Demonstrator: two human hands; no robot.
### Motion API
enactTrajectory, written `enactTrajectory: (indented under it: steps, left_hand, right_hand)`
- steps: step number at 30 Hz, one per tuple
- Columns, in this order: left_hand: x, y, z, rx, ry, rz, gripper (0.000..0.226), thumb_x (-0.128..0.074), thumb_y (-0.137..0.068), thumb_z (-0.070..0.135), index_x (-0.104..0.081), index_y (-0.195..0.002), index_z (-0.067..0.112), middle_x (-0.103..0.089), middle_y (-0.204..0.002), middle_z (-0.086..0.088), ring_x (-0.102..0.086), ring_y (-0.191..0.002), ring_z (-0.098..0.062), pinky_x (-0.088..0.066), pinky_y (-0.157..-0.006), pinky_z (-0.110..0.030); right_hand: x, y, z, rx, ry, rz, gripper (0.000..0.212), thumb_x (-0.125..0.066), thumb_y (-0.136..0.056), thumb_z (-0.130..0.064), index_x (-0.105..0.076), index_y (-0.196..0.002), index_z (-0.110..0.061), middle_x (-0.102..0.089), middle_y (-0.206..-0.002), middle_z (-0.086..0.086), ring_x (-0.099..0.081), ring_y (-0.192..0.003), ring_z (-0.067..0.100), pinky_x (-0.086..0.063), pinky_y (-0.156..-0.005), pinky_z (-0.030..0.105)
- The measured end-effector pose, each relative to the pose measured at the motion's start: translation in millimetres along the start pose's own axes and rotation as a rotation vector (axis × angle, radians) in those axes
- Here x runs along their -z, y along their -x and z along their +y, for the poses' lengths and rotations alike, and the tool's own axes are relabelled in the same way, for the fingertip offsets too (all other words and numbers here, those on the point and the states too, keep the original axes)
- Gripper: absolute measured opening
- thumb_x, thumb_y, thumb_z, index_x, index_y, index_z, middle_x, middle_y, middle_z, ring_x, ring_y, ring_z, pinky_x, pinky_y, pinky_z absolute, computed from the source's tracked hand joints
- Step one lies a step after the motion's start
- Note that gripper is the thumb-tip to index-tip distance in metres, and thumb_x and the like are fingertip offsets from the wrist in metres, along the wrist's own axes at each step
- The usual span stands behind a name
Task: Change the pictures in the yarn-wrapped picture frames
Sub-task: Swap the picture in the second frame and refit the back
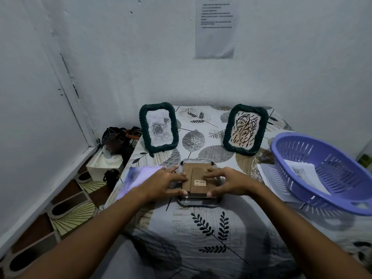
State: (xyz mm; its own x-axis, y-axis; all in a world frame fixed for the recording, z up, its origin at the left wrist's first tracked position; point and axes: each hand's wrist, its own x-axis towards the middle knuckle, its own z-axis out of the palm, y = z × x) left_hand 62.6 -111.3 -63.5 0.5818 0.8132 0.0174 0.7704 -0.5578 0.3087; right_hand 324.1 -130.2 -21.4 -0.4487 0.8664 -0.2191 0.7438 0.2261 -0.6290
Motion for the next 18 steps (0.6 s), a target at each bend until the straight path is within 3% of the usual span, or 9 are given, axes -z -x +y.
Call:
enactTrajectory:
  steps: [5,14,18]
  left_hand:
    - [-5,-1,-1,-0.007,-0.031,-0.013,0.116,-0.011,-0.057,0.098,-0.048,-0.139,0.026,-0.04,-0.15,0.006,-0.017,-0.146,-0.016,-0.011,-0.118,-0.046]
    - [-12,3,0,-0.014,-0.101,-0.009,0.119,-0.004,-0.055,0.098,-0.045,-0.142,0.028,-0.035,-0.153,0.007,-0.01,-0.148,-0.015,-0.001,-0.119,-0.049]
    - [-11,5,3,-0.011,-0.13,-0.019,0.114,-0.006,-0.058,0.095,-0.042,-0.144,0.028,-0.032,-0.154,0.007,-0.006,-0.148,-0.014,0.005,-0.117,-0.048]
  right_hand:
    - [-5,-2,-2,-0.003,0.033,-0.031,0.072,-0.081,-0.074,-0.024,-0.05,-0.139,-0.02,-0.036,-0.15,0.001,-0.04,-0.132,0.022,-0.029,-0.094,0.022]
    - [-14,-4,3,-0.013,0.09,-0.041,0.075,-0.081,-0.072,-0.027,-0.048,-0.139,-0.021,-0.029,-0.155,0.004,-0.04,-0.133,0.025,-0.034,-0.108,0.035]
    - [-18,-3,4,-0.01,0.089,-0.025,0.076,-0.081,-0.073,-0.026,-0.047,-0.14,-0.02,-0.028,-0.155,0.003,-0.039,-0.133,0.024,-0.033,-0.105,0.03]
